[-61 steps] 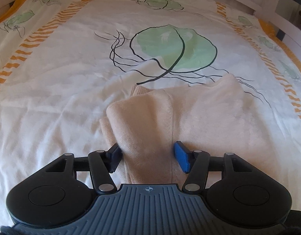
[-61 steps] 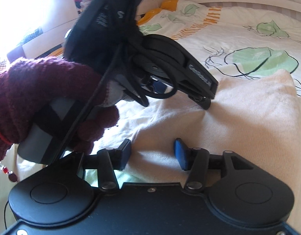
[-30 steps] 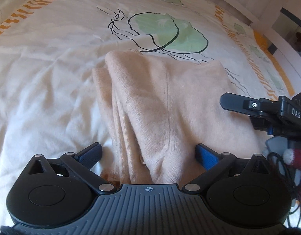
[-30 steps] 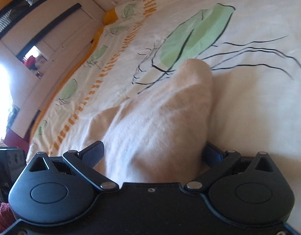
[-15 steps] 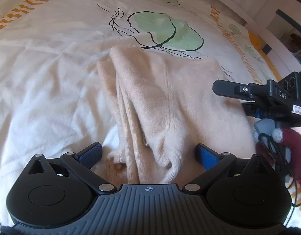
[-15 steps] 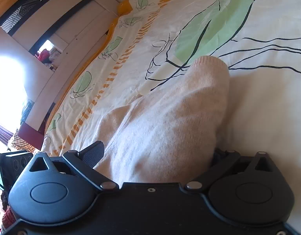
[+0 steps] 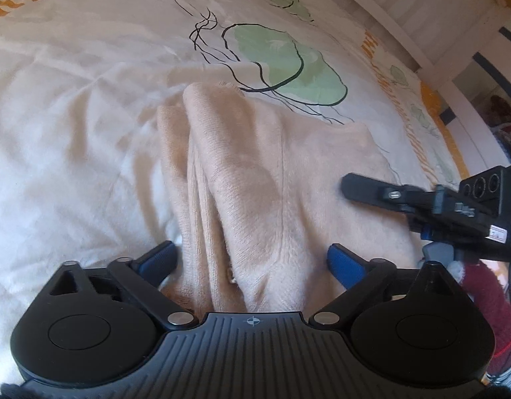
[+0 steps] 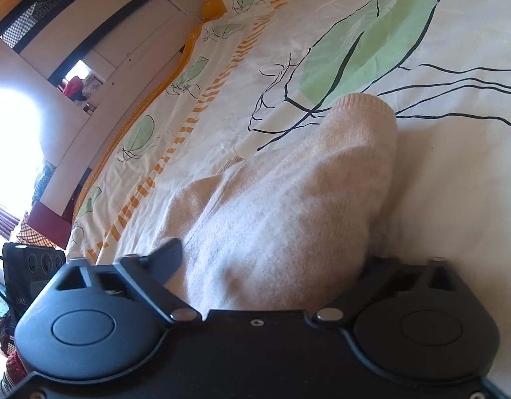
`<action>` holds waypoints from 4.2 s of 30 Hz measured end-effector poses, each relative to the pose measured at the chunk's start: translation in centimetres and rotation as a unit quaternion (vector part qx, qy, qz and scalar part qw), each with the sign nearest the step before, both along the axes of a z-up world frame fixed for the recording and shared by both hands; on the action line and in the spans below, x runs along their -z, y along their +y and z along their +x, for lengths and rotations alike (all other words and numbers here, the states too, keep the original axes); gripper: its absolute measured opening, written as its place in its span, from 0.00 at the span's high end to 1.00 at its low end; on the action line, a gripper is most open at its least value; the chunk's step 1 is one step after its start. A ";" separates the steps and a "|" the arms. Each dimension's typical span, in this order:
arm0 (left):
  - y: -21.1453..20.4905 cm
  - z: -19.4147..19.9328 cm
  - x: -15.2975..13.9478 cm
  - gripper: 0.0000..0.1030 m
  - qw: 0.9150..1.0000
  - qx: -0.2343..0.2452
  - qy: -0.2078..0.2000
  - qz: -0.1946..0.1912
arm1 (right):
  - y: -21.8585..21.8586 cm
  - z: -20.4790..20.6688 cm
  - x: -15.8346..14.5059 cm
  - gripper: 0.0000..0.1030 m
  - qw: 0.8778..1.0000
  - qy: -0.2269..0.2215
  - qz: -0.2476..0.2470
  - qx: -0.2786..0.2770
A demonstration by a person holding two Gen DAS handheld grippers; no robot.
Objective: Fold small clothes
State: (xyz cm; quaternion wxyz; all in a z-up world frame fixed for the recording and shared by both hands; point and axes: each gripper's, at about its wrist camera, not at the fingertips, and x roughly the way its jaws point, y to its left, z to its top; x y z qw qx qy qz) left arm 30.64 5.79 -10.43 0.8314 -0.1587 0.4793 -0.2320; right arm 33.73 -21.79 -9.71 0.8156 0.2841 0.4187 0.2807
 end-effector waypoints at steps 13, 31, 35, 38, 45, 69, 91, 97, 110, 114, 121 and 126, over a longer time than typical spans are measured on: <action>-3.6 -5.7 -1.5 0.64 0.994 0.070 0.057 -0.059 | -2.5 -7.1 -4.0 0.57 0.997 0.026 -0.050 0.048; -6.5 -13.3 -1.1 0.42 0.998 0.061 0.001 0.022 | -7.7 -18.7 -3.6 0.13 0.971 0.041 -0.184 0.146; -6.4 -14.5 -2.2 0.42 0.998 0.051 -0.018 0.032 | -7.6 -19.3 -3.3 0.13 0.969 0.034 -0.187 0.160; -6.8 -16.5 -4.5 0.43 0.992 0.052 -0.083 0.073 | -7.7 -20.7 -4.5 0.13 0.968 0.008 -0.186 0.170; -9.7 -17.7 -7.1 0.43 0.971 0.050 -0.186 0.139 | -6.1 -23.2 -6.7 0.05 0.961 -0.029 -0.210 0.175; -9.9 -22.2 -9.8 0.25 0.971 -0.023 -0.187 0.148 | -3.4 -28.4 -10.5 0.00 0.944 -0.057 -0.263 0.192; -11.4 -29.9 -8.9 0.25 0.963 -0.063 -0.153 0.212 | -0.6 -35.0 -11.8 0.00 0.940 -0.054 -0.278 0.190; -11.7 -30.7 -8.5 0.25 0.966 -0.052 -0.138 0.212 | -0.8 -35.7 -11.3 0.00 0.942 -0.040 -0.273 0.194; -11.9 -31.2 -8.4 0.25 0.963 -0.063 -0.125 0.231 | -0.8 -36.2 -11.5 0.00 0.936 -0.035 -0.286 0.201; -11.9 -31.2 -8.5 0.25 0.960 -0.073 -0.125 0.241 | -0.9 -36.2 -11.6 0.00 0.935 -0.036 -0.288 0.206; -11.9 -31.2 -8.7 0.25 0.950 -0.085 -0.130 0.269 | -1.1 -36.0 -11.6 0.00 0.933 -0.034 -0.289 0.210; -11.6 -31.1 -8.7 0.25 0.951 -0.086 -0.125 0.269 | -1.3 -35.8 -11.6 0.00 0.932 -0.032 -0.293 0.212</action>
